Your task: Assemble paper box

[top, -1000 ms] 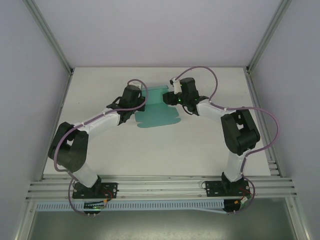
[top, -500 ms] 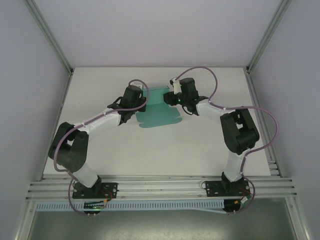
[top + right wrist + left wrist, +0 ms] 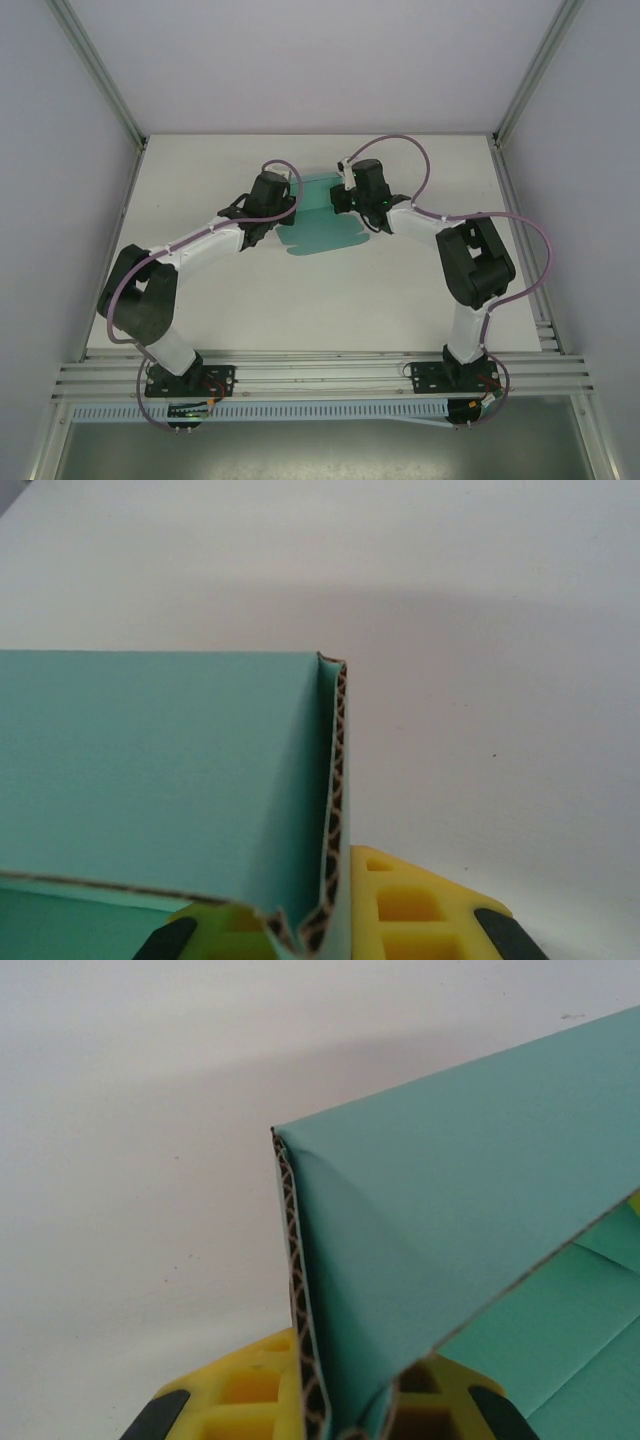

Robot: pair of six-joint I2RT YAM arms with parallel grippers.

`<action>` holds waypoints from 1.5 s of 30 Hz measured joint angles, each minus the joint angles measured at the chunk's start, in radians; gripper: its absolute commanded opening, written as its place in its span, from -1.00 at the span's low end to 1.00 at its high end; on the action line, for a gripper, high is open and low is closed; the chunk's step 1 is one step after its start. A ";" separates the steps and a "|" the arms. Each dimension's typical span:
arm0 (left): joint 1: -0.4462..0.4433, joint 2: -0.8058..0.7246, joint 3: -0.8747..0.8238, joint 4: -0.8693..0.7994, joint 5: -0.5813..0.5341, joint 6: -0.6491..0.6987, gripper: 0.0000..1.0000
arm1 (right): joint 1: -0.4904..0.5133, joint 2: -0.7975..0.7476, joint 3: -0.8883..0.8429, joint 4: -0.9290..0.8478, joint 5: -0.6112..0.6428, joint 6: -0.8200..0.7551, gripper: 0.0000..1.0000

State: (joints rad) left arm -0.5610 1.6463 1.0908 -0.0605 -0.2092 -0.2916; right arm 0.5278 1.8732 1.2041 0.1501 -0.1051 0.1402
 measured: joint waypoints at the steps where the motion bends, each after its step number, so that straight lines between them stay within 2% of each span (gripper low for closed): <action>1: -0.001 0.000 0.000 -0.003 -0.003 0.000 -1.00 | 0.008 0.000 0.002 -0.006 0.023 0.000 -1.00; 10: -0.005 0.000 0.012 -0.032 -0.020 -0.004 -1.00 | 0.063 -0.006 0.026 -0.084 0.200 -0.013 -1.00; 20: -0.018 0.000 0.061 -0.066 -0.059 -0.028 -1.00 | 0.111 -0.008 0.127 -0.227 0.419 -0.133 -1.00; 28: -0.024 0.000 0.075 -0.063 -0.061 -0.034 -1.00 | 0.132 0.001 0.174 -0.276 0.538 -0.156 -1.00; 35: -0.028 0.000 0.076 -0.023 -0.048 -0.026 -1.00 | 0.141 0.024 0.282 -0.449 0.607 0.075 -0.91; 38: -0.035 0.000 0.076 -0.021 -0.035 -0.015 -1.00 | 0.142 0.024 0.295 -0.500 0.623 0.159 -0.80; 45: -0.039 -0.008 0.074 -0.018 -0.026 0.000 -1.00 | 0.142 0.028 0.307 -0.536 0.636 0.224 -0.76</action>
State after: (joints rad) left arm -0.5999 1.6386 1.1652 -0.0784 -0.2352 -0.2916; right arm 0.6697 1.9011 1.5116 -0.3862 0.5308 0.3645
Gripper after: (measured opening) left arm 0.079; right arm 0.134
